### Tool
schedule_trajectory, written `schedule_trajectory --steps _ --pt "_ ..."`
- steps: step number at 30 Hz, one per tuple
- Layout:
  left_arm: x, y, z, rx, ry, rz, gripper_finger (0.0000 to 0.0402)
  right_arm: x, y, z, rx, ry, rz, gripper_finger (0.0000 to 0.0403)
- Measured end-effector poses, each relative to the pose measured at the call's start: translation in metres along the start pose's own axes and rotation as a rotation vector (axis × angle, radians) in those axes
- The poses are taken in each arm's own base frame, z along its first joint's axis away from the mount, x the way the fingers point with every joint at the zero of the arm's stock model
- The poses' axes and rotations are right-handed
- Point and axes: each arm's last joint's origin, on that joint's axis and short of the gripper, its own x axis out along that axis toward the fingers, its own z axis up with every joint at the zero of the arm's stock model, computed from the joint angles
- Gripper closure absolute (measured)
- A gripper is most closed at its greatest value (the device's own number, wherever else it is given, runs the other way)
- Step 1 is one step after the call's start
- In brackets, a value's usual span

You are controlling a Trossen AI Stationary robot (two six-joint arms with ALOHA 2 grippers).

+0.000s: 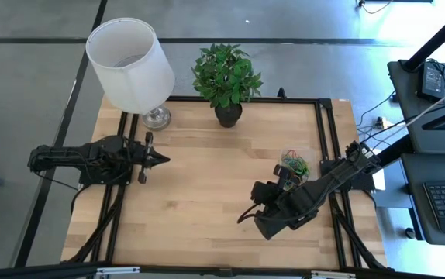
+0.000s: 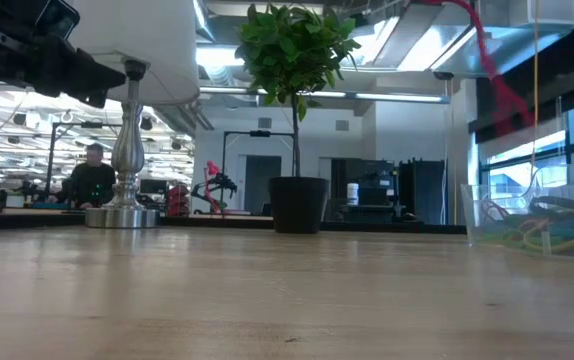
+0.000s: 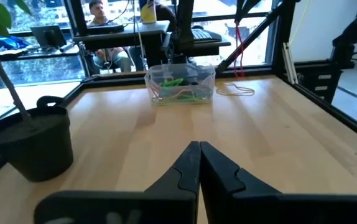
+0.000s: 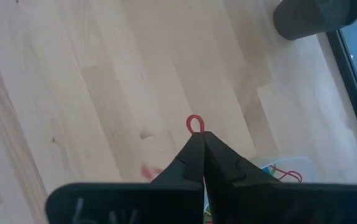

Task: Pick and place rubber bands into bin
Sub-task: Put the red rubber band into the transparent bin

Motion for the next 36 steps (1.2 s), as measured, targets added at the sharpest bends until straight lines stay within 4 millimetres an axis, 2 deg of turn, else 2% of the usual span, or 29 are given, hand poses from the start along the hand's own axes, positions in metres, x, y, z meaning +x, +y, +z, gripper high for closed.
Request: schedule_trajectory --steps 6,11,29,33,36 --pt "0.003 -0.002 -0.005 -0.008 -0.037 -0.047 0.04 0.0 0.0 -0.001 -0.004 0.002 -0.002 0.0403" --pt "0.007 -0.002 -0.017 -0.059 -0.16 -0.045 0.04 0.0 0.0 -0.001 -0.004 0.002 -0.002 0.0403" --pt "0.002 -0.002 -0.013 0.007 -0.222 -0.034 0.04 -0.004 0.001 -0.008 -0.02 -0.009 -0.029 0.0403" --pt "0.002 -0.002 -0.013 0.014 -0.224 -0.041 0.04 -0.005 -0.01 -0.022 -0.014 -0.014 -0.055 0.0403" --pt "0.002 -0.003 -0.014 0.013 -0.21 -0.044 0.04 -0.003 -0.024 -0.042 0.027 -0.018 -0.08 0.0403"
